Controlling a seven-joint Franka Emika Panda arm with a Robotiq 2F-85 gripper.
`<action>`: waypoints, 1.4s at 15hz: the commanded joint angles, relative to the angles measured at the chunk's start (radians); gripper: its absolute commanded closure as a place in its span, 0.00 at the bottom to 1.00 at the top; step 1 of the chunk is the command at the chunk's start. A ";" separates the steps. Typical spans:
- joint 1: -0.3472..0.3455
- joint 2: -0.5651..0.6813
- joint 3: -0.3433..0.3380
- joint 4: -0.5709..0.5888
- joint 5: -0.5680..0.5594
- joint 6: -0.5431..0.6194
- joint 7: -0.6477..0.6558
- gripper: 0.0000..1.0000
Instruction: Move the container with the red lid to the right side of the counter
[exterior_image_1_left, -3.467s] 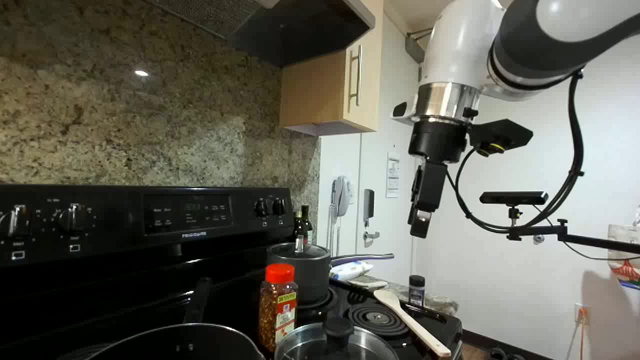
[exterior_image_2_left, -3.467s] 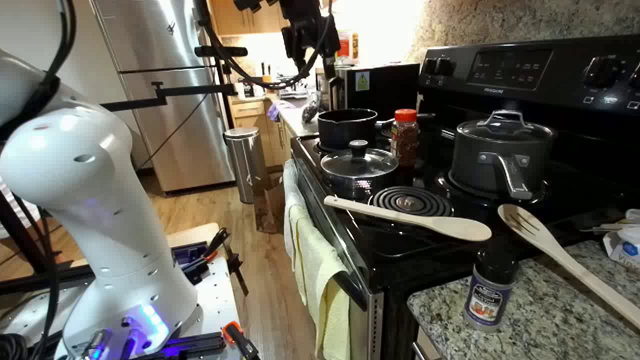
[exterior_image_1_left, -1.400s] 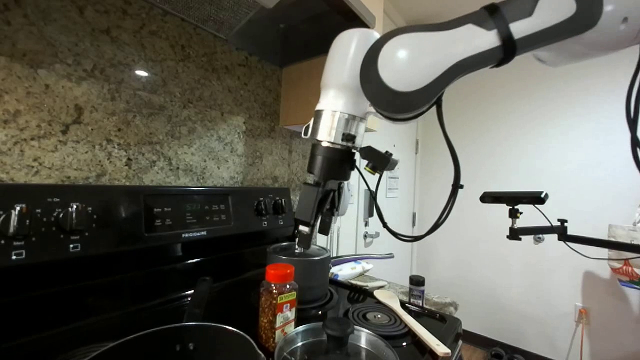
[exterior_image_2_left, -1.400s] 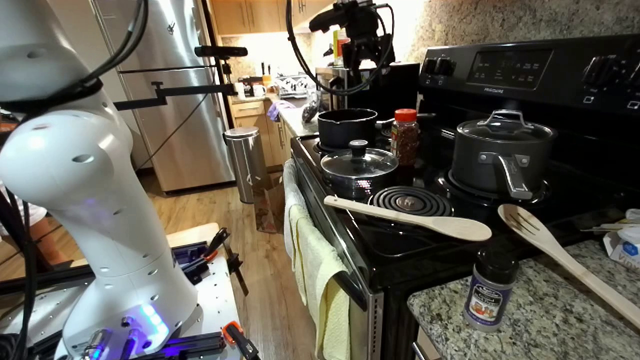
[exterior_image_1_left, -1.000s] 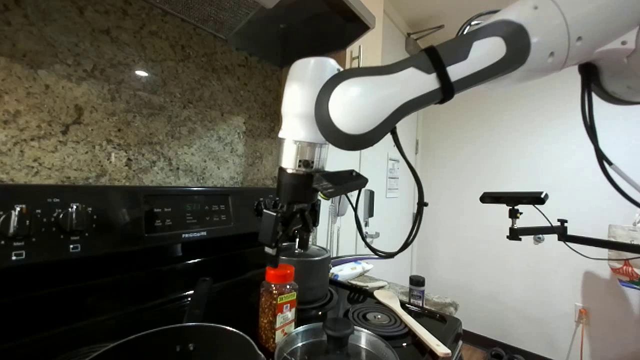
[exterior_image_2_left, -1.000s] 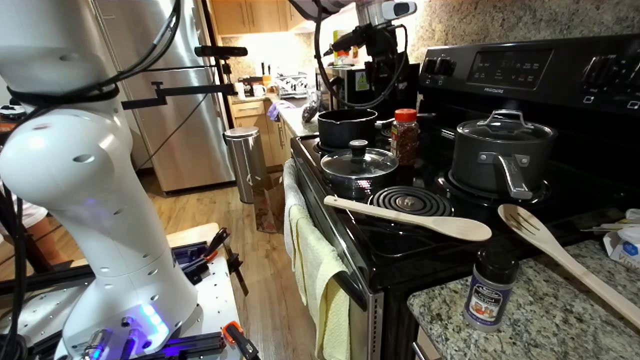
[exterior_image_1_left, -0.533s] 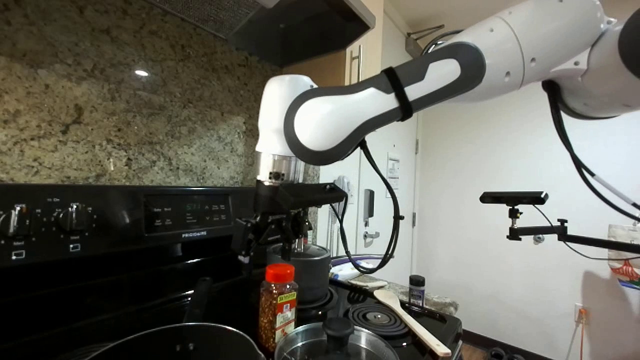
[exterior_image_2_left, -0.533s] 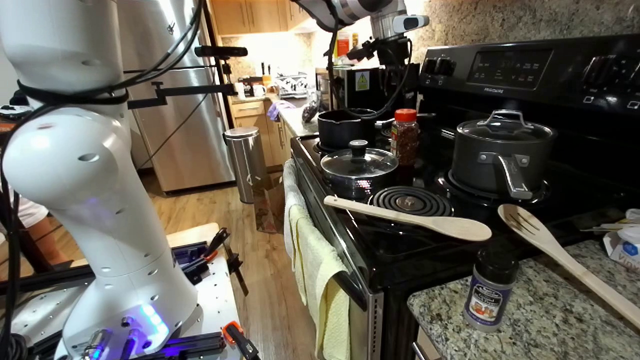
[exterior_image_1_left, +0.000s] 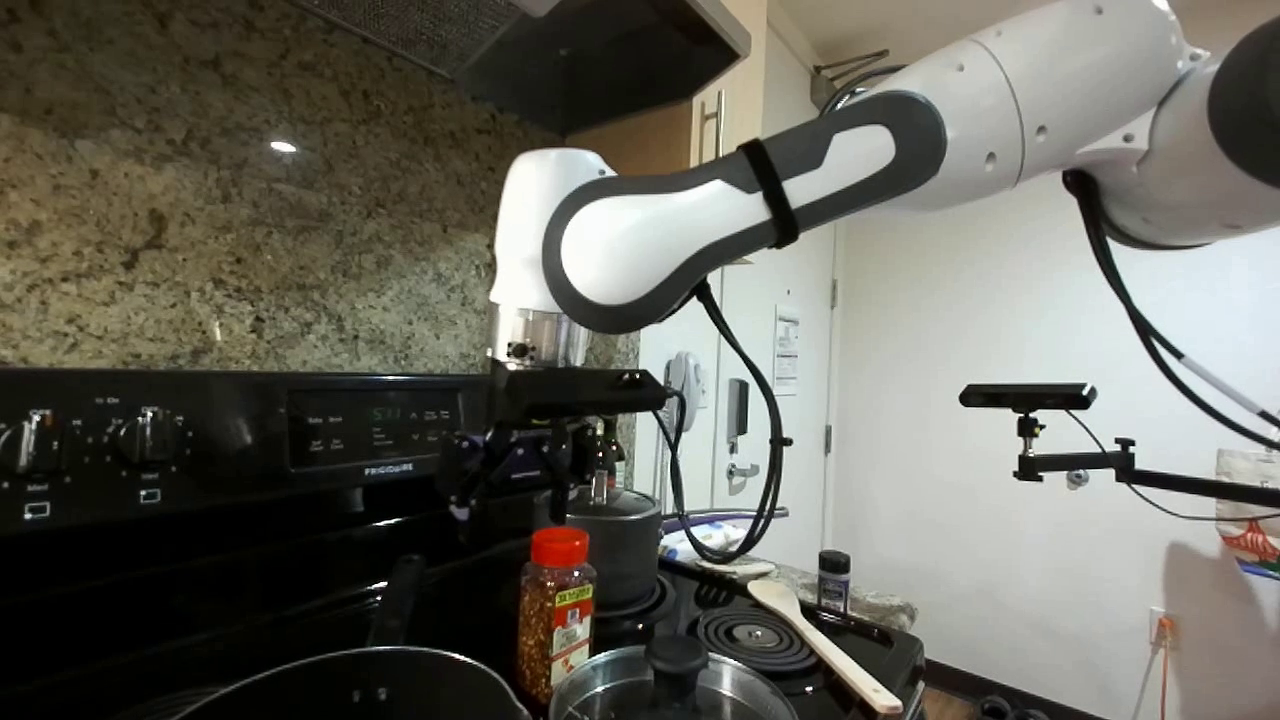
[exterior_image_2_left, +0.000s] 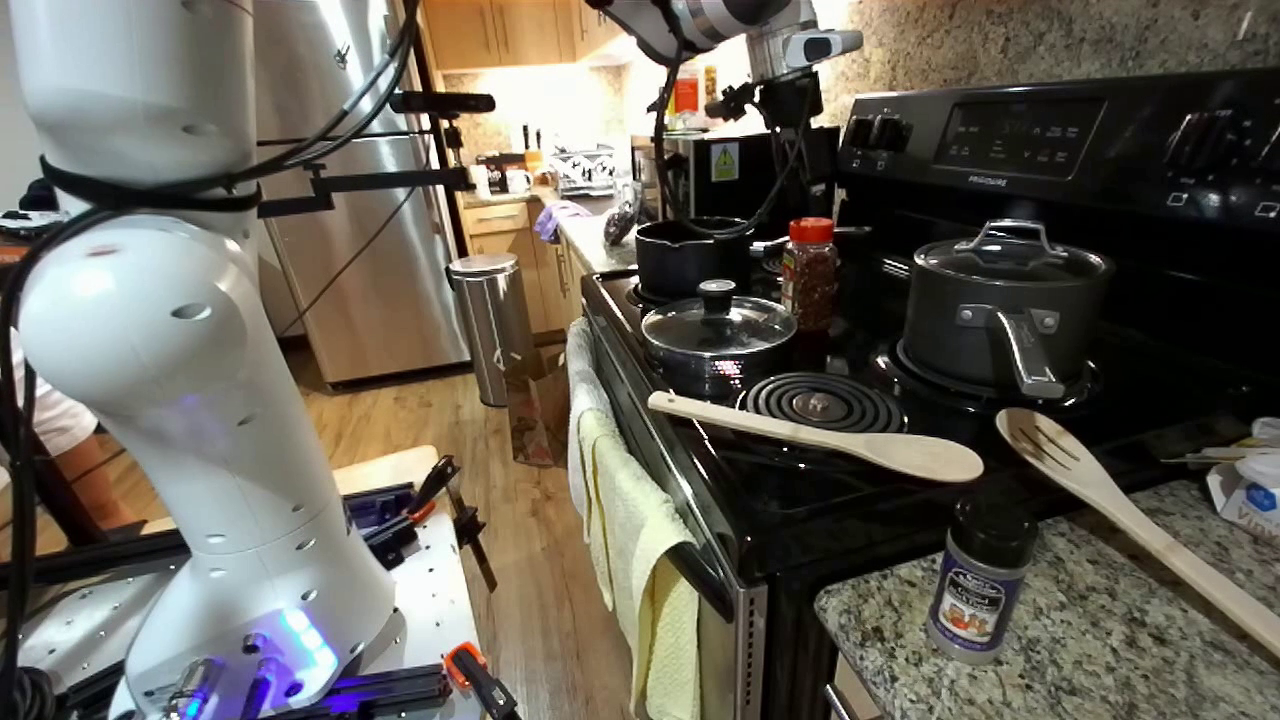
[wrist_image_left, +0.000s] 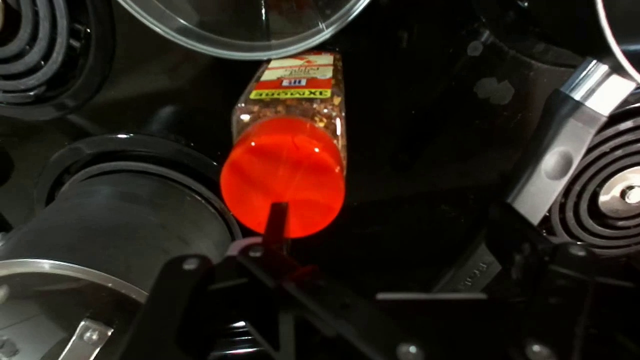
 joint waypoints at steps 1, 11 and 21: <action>0.018 0.020 -0.024 0.029 -0.112 0.006 -0.059 0.00; 0.002 0.008 -0.034 0.023 -0.102 -0.067 -0.061 0.00; -0.067 0.016 -0.017 0.020 0.237 -0.165 -0.247 0.00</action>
